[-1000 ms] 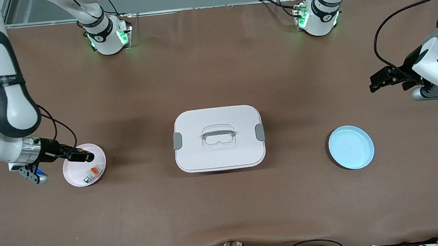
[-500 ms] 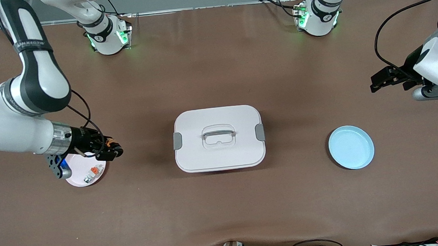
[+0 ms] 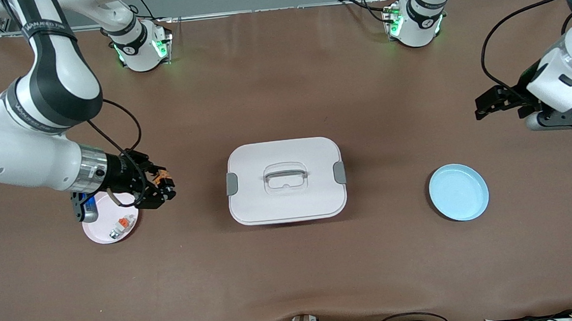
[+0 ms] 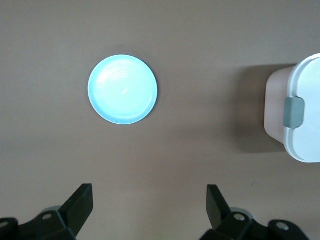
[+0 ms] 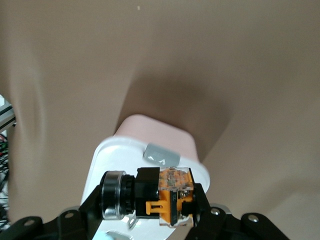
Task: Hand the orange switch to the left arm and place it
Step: 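Lift the switch over the box with the right gripper while the left gripper approaches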
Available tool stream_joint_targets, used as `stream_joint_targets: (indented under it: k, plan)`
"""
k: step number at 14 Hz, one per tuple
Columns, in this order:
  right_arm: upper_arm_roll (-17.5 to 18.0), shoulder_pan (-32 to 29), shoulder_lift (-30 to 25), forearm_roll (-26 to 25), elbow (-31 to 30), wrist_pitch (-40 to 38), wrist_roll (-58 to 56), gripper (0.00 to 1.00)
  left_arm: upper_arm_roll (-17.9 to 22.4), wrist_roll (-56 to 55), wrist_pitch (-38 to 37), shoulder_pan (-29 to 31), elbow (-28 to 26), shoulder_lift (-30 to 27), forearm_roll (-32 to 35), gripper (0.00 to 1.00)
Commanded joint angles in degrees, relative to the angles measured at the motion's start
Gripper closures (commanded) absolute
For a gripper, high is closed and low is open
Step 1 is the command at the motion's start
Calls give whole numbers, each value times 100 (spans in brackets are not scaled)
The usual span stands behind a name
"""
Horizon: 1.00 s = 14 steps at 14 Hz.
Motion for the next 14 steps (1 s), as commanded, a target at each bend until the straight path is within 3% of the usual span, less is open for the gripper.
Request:
stream_joint_targets:
  k: [1,4,7,11,14]
  plan:
    - [-66,273,44,286,254,-93,770,100,-61,-299,-34,-181,27,-41,-102,0]
    - [-66,344,105,655,456,-49,1475,100,-359,-669,-34,-208,54,-68,-268,0]
    - [-66,484,123,901,492,161,1914,100,-378,-573,-34,-208,168,-41,-882,0]
    - [-66,906,159,937,500,758,2494,100,-711,-521,-95,-287,343,55,-1111,0]
    - [-66,1170,185,937,553,1137,2750,100,-773,-608,-95,-506,712,397,-1936,0]
